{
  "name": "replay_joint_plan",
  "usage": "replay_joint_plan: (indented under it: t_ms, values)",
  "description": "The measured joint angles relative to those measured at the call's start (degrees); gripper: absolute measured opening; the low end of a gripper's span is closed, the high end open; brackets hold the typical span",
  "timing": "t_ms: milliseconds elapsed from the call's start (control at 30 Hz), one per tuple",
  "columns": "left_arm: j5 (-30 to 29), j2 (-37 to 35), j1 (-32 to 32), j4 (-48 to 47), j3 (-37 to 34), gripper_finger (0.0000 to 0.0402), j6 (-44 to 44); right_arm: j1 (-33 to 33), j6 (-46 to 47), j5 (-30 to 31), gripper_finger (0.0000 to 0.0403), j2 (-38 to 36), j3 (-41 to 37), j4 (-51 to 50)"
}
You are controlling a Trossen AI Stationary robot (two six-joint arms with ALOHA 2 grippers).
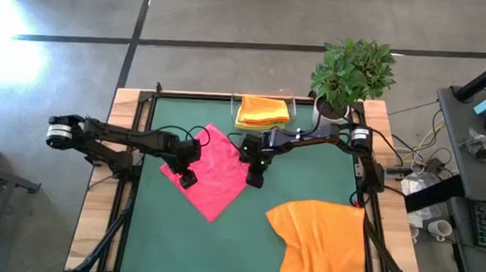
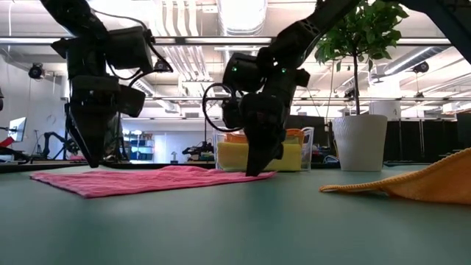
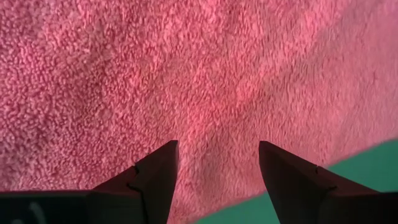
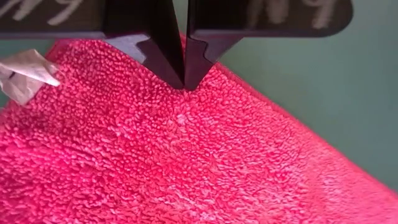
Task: Fold microfiber towels
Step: Fold the pink towel
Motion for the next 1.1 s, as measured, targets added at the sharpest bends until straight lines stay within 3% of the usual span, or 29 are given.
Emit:
replay_joint_plan:
  t_ms: [167,333,533,667,900,1100]
  values:
    - [0.6,0.0,0.0,0.0,1.1,0.0207,0.2,-0.1,-0.4,2.3,0.0008,-1.3,-0.1,-2.9]
    - [1.1,-0.5,0.0,0.0,2.6,0.0207,1.8,-0.1,-4.9,9.9,0.0008,-4.3,-0.5,-10.8]
    - [1.1,-1.3,-0.3,0.0,2.8,0.0207,1.5,0.7,-9.8,9.1,0.0008,-9.0,-2.3,-11.8]
    - [1.5,-2.0,-1.1,0.1,2.8,0.0207,0.2,1.8,-9.2,7.5,0.0008,-11.6,-5.9,-6.5]
    - [1.6,-4.5,-1.8,0.0,2.8,0.0207,0.5,4.5,1.3,-4.9,0.0008,-11.6,-12.6,14.3]
    - [1.6,-7.2,-2.5,0.0,2.7,0.0207,0.8,8.5,12.7,-4.7,0.0008,-11.1,-14.6,26.3]
